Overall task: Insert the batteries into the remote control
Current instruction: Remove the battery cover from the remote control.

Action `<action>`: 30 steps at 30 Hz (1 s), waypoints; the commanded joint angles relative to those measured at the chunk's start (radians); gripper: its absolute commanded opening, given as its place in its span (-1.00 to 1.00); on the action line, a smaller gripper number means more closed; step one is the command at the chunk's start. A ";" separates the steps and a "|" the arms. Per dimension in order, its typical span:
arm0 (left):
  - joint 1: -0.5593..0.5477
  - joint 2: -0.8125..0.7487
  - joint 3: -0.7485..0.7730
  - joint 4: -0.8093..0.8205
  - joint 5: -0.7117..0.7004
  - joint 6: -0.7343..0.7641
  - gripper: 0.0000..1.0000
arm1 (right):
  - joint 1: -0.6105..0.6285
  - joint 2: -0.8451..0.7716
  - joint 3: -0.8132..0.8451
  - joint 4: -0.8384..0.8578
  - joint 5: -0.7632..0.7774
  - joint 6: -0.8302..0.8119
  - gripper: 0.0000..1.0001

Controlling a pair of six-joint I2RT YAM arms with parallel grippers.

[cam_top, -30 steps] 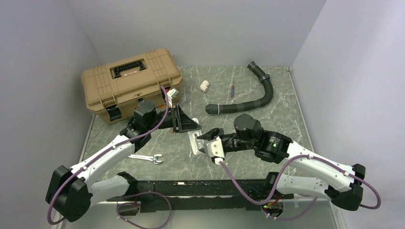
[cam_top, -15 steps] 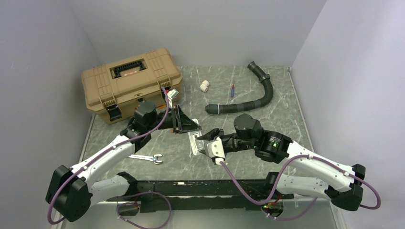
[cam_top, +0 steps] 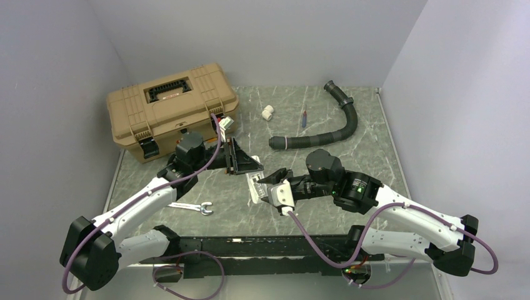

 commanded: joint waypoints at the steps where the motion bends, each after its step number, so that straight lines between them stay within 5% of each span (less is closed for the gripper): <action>1: -0.004 0.002 -0.011 0.078 0.026 -0.019 -1.00 | -0.004 -0.016 -0.004 0.030 -0.023 0.003 0.04; 30: -0.004 0.048 -0.070 0.212 0.043 -0.121 -1.00 | -0.004 -0.019 -0.026 0.023 -0.010 0.001 0.04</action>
